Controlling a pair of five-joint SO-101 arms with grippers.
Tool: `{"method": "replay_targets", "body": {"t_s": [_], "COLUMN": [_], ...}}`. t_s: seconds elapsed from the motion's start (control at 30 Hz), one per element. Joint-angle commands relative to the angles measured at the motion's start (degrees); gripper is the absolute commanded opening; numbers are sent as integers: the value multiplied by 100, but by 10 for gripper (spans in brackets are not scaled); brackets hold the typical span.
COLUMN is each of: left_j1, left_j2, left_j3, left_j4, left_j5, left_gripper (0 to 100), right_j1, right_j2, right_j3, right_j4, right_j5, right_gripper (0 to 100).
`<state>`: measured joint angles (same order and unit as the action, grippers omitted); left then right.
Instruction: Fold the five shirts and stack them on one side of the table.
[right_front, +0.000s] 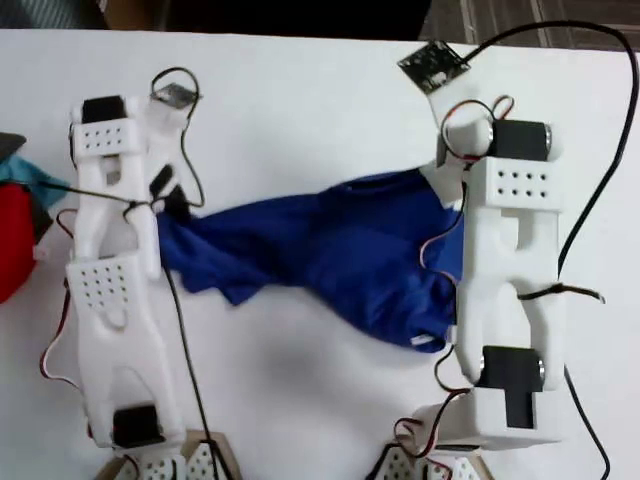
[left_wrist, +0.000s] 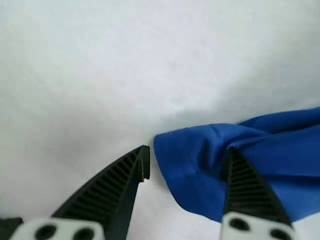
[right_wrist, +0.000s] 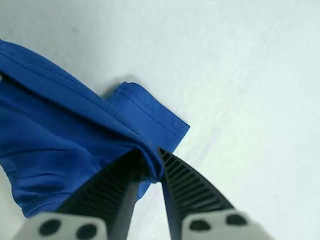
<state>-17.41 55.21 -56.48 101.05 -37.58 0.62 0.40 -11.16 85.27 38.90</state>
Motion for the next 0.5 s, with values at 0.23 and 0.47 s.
{"method": "replay_targets", "body": {"t_s": [0.23, 0.47], "left_j1": [343, 352], "left_j2": [316, 844], "left_j3": [-127, -857], "left_j4": [-1169, -1292], "left_j5": [721, 826], "left_gripper": [270, 268], "right_j1": [936, 1156], "right_j2": [-321, -347], "right_j3": [-97, 97], "right_j4": [-4, -4], "right_j5": [176, 396], "right_gripper": [21, 22]}}
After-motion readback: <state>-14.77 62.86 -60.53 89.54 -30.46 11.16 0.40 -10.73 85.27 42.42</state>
